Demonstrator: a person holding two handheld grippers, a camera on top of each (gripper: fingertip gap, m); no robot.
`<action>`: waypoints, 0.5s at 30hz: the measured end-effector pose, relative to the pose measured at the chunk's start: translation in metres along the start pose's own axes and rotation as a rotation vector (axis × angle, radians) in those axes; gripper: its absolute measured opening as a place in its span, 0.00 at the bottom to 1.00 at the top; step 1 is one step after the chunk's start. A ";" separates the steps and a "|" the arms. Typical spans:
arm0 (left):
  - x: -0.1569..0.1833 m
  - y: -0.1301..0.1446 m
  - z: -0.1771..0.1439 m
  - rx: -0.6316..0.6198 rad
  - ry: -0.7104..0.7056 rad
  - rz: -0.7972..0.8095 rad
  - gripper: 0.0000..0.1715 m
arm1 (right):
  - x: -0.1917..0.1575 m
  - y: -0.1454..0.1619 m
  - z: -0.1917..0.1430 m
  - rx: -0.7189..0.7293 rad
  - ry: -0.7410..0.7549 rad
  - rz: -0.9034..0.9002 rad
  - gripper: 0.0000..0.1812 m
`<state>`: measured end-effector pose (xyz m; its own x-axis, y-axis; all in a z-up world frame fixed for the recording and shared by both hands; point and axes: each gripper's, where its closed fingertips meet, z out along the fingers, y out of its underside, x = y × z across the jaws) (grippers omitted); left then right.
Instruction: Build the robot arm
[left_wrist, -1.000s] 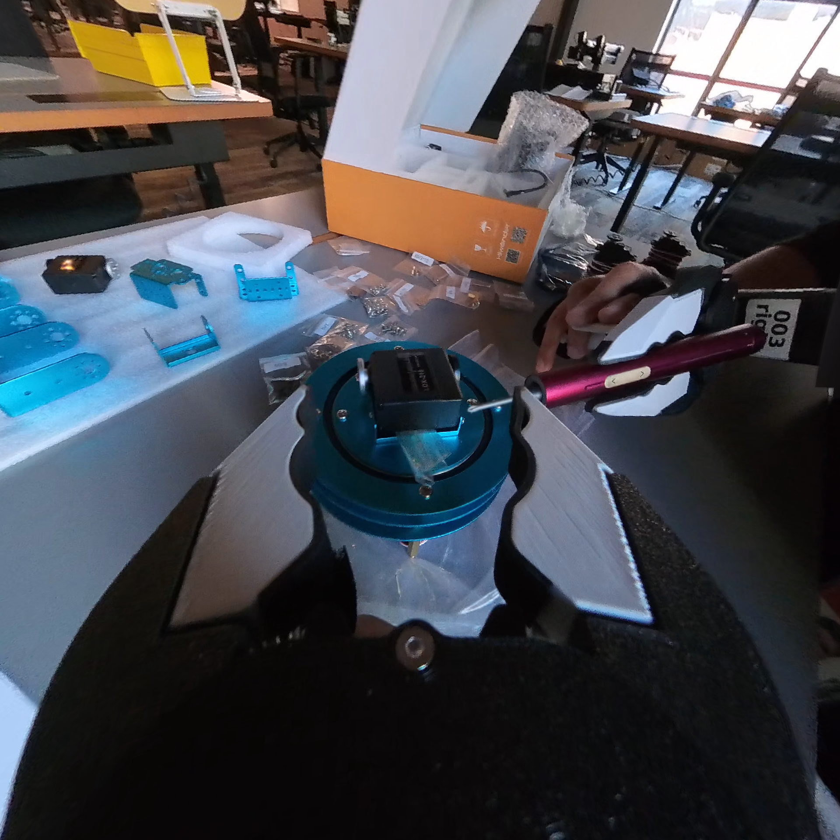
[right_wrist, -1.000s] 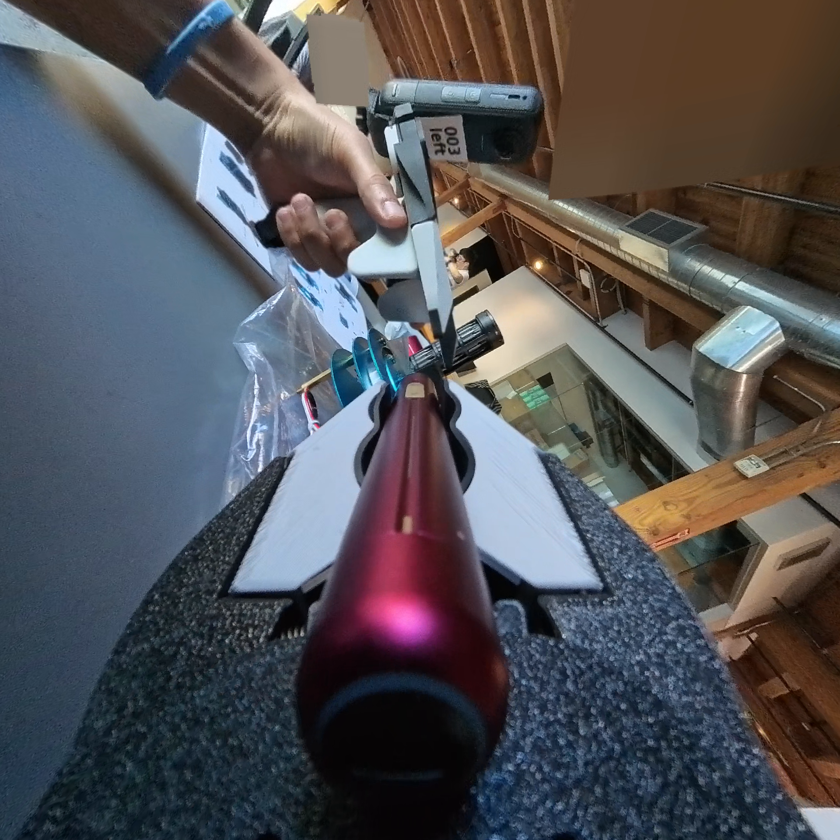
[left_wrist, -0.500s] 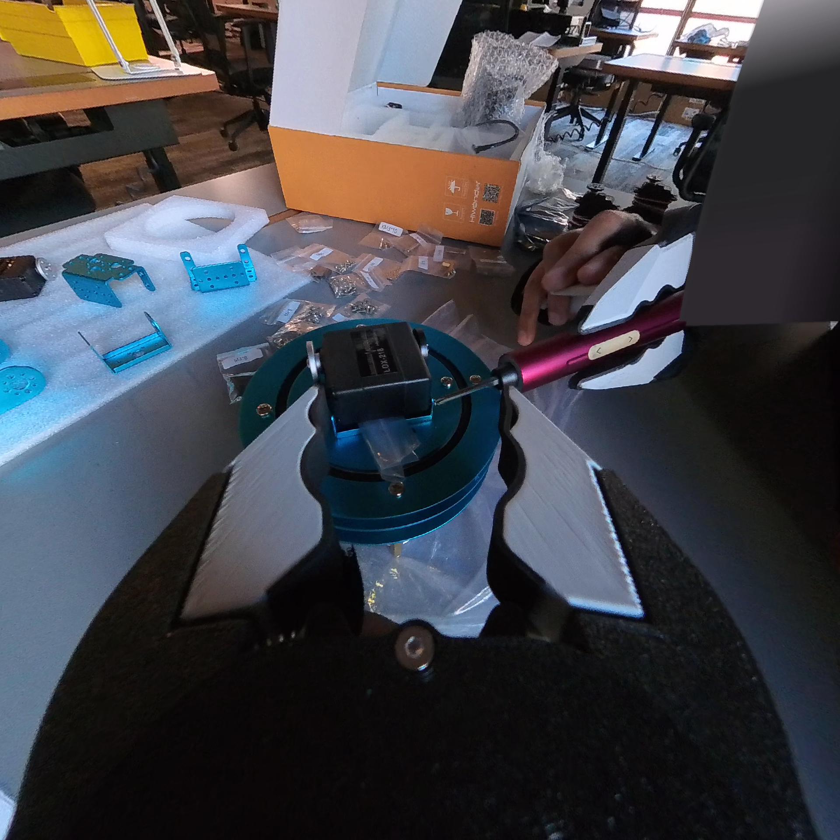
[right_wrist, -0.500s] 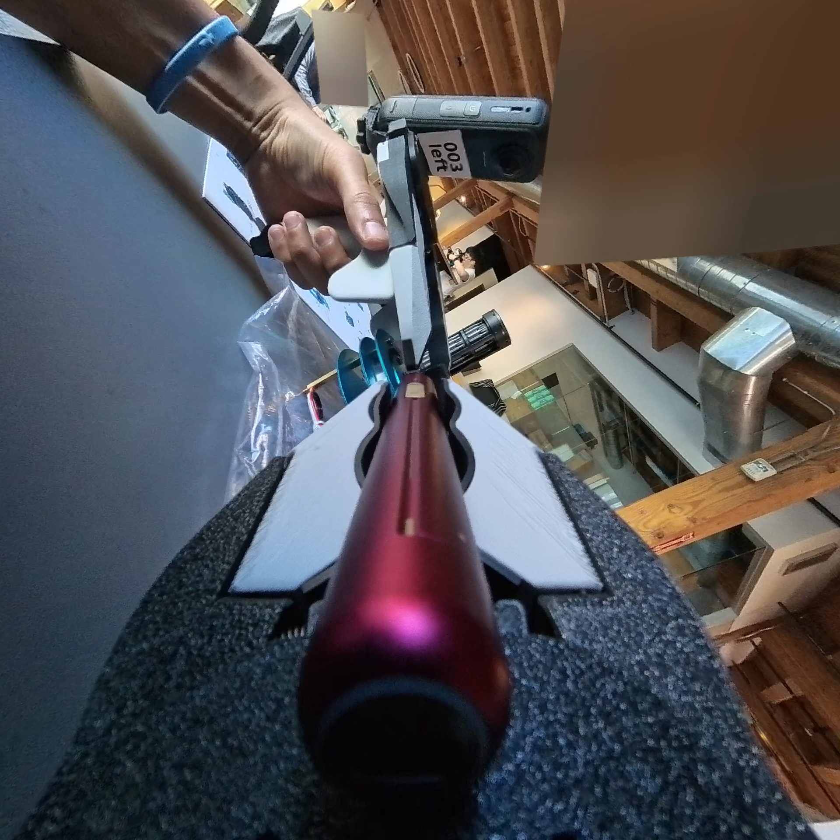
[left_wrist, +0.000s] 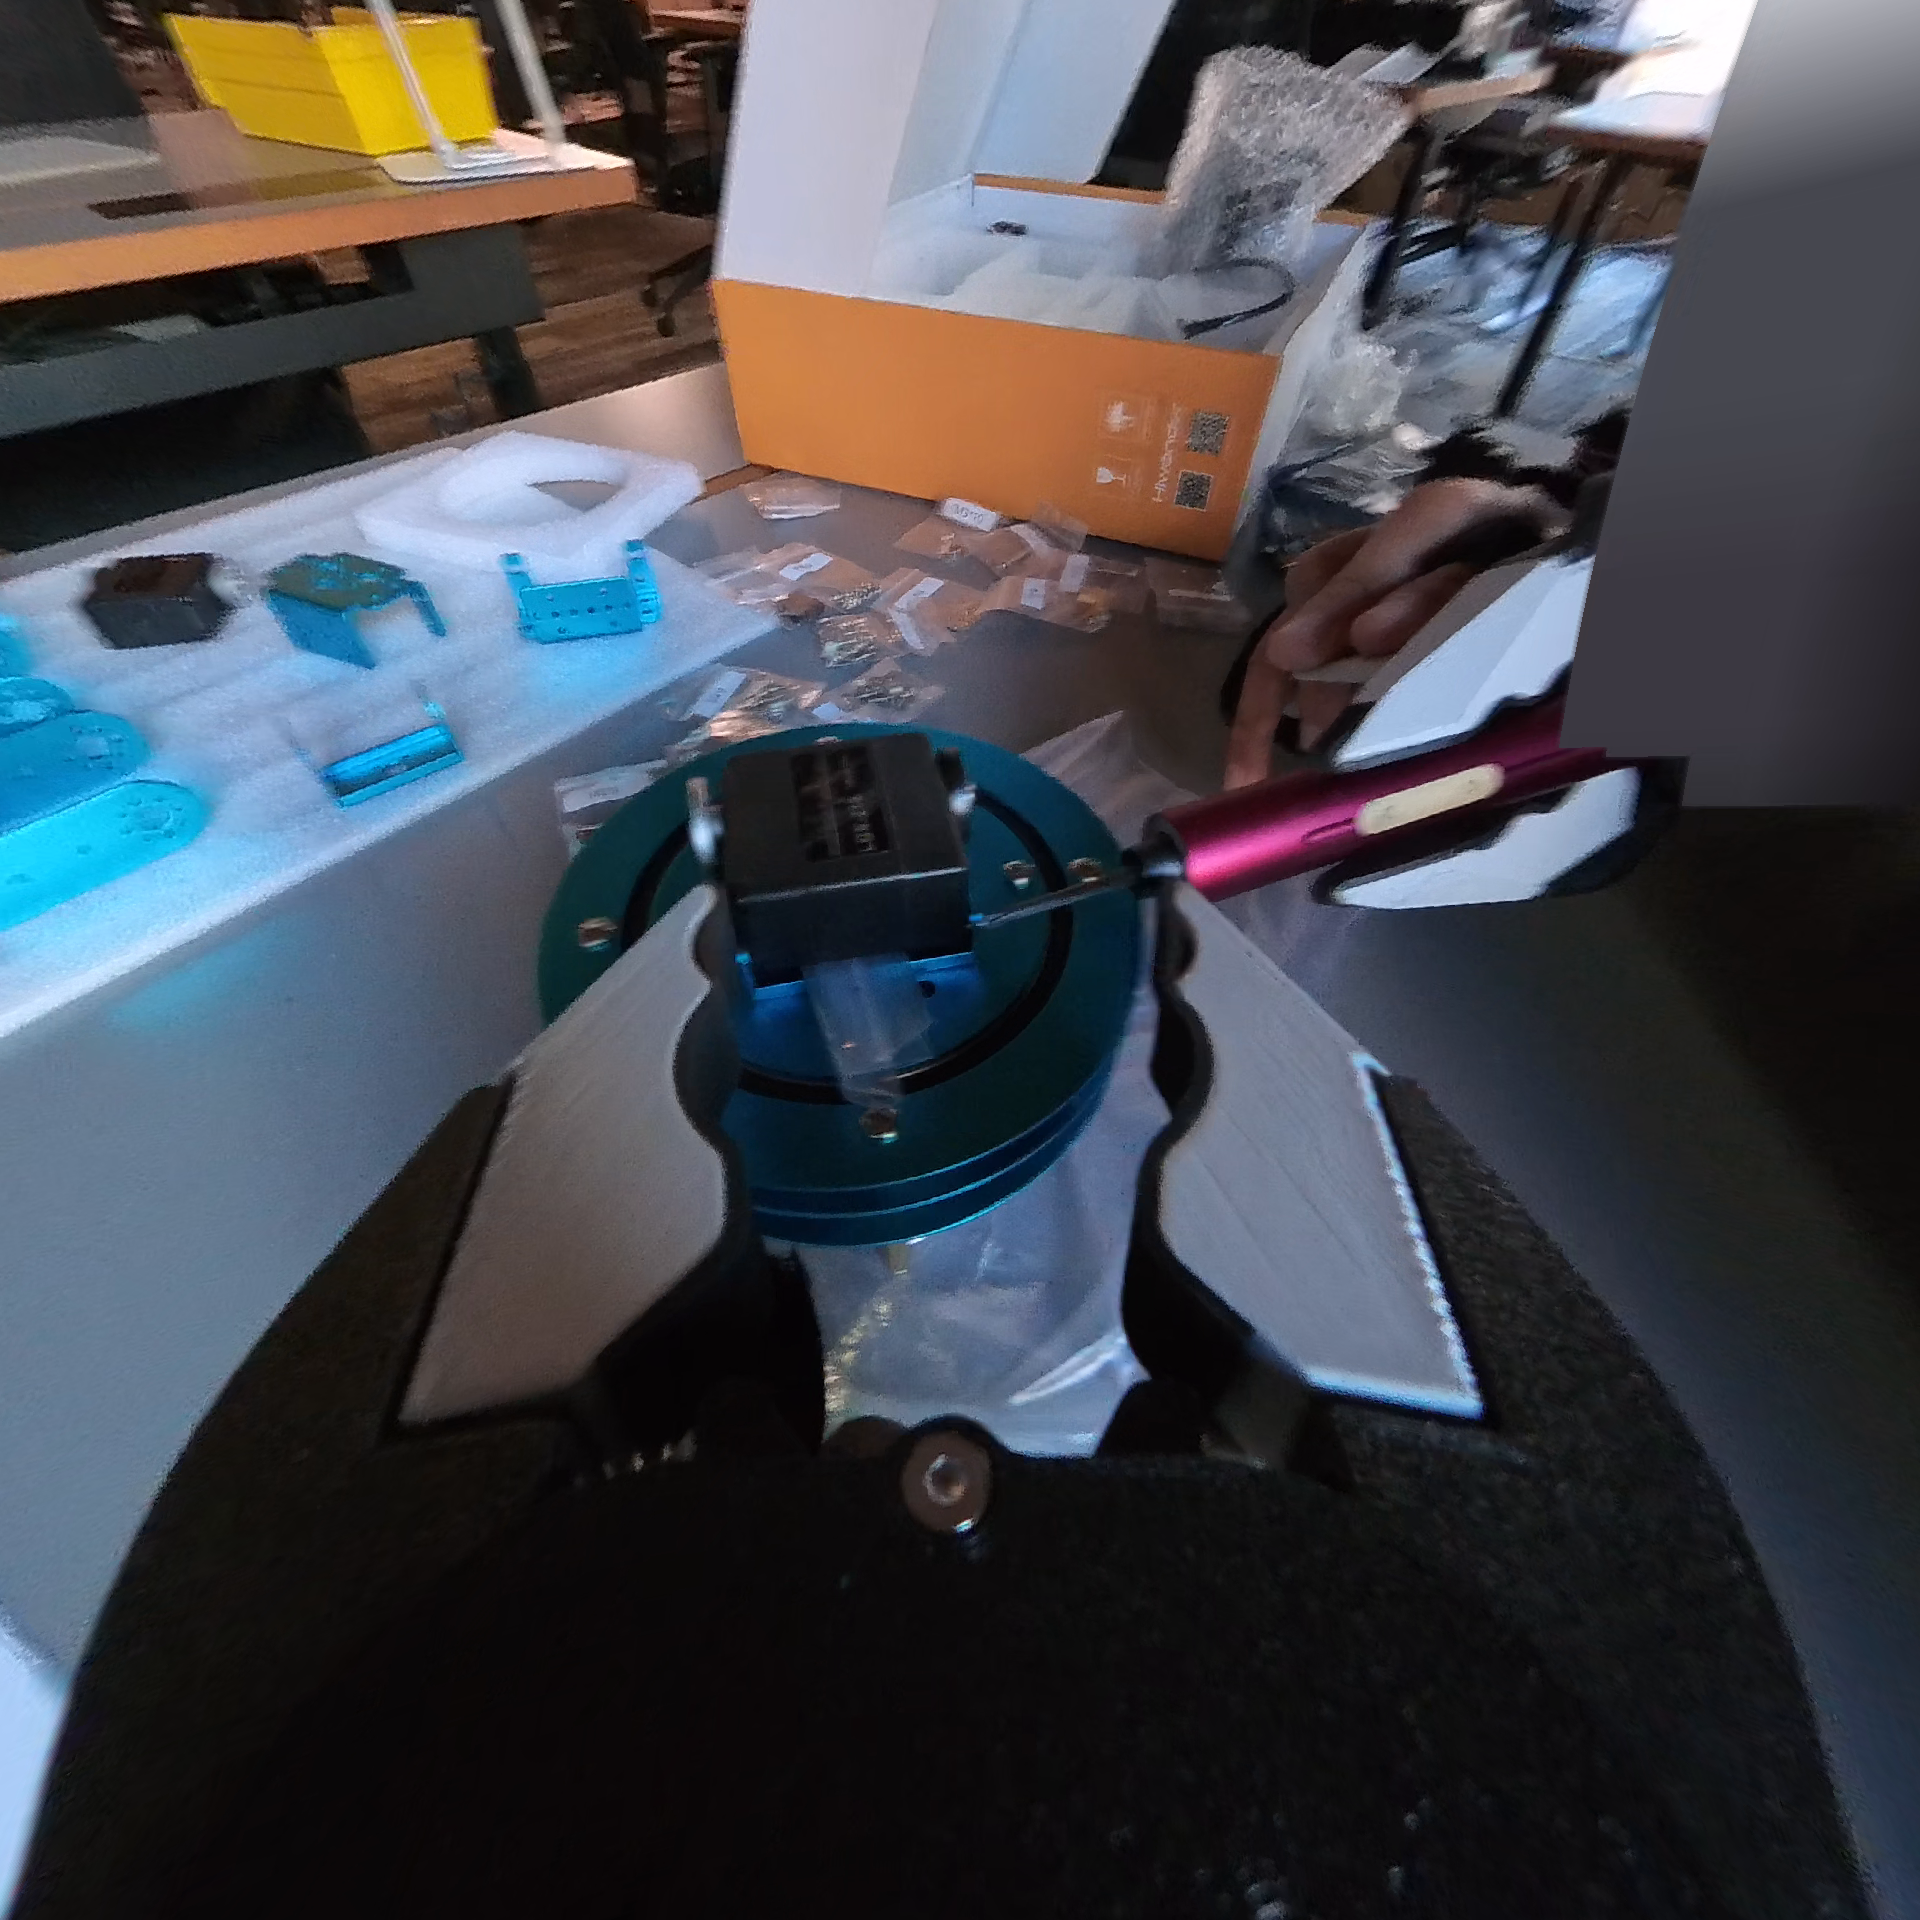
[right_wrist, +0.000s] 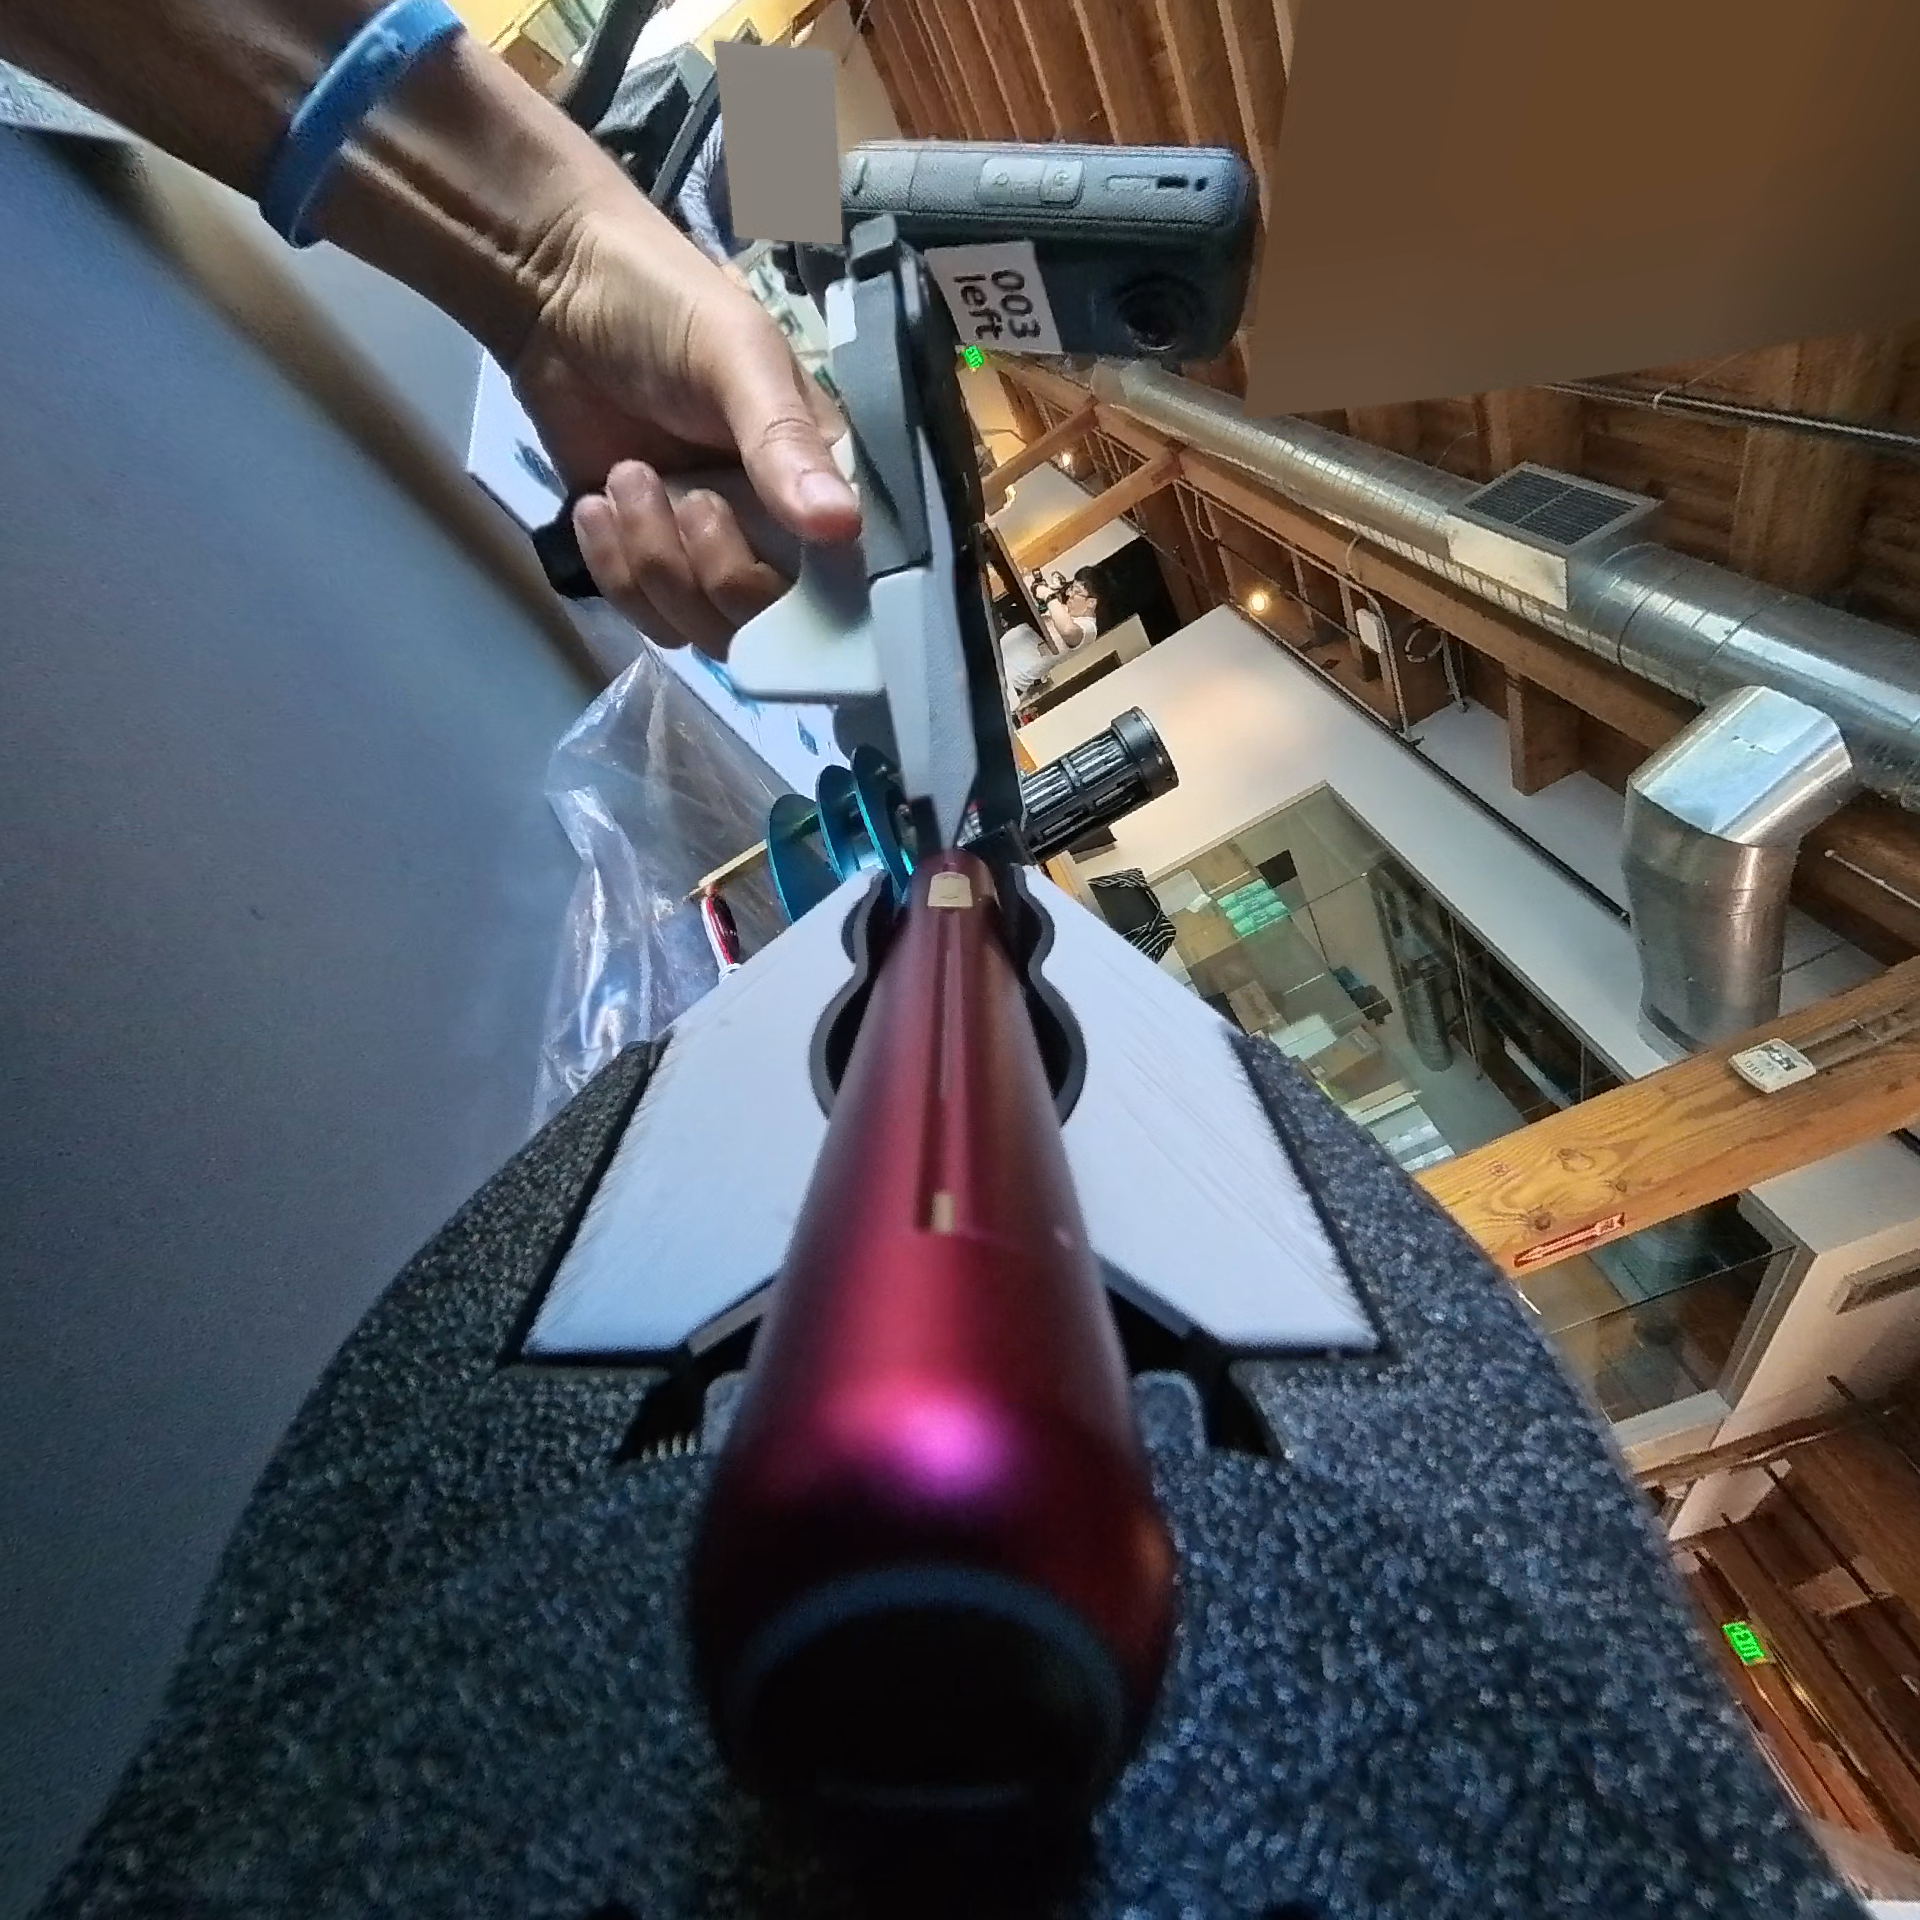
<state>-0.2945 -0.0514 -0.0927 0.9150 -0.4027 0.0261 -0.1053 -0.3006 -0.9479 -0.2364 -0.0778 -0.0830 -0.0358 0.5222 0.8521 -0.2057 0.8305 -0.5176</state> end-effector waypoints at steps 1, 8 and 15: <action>0.001 -0.001 0.000 0.007 0.016 -0.027 0.47 | -0.001 0.000 0.000 -0.001 0.002 -0.011 0.13; 0.025 -0.004 0.005 -0.044 0.126 -0.059 0.80 | -0.002 0.001 0.002 -0.017 0.021 -0.064 0.13; 0.017 -0.001 0.014 -0.062 -0.042 -0.031 0.75 | -0.003 0.001 0.002 -0.015 0.022 -0.073 0.12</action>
<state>-0.2738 -0.0462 -0.0957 0.9336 -0.3561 0.0404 -0.0993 -0.3655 -0.9255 -0.2384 -0.0792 -0.0861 0.0005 0.4641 0.8858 -0.1926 0.8693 -0.4553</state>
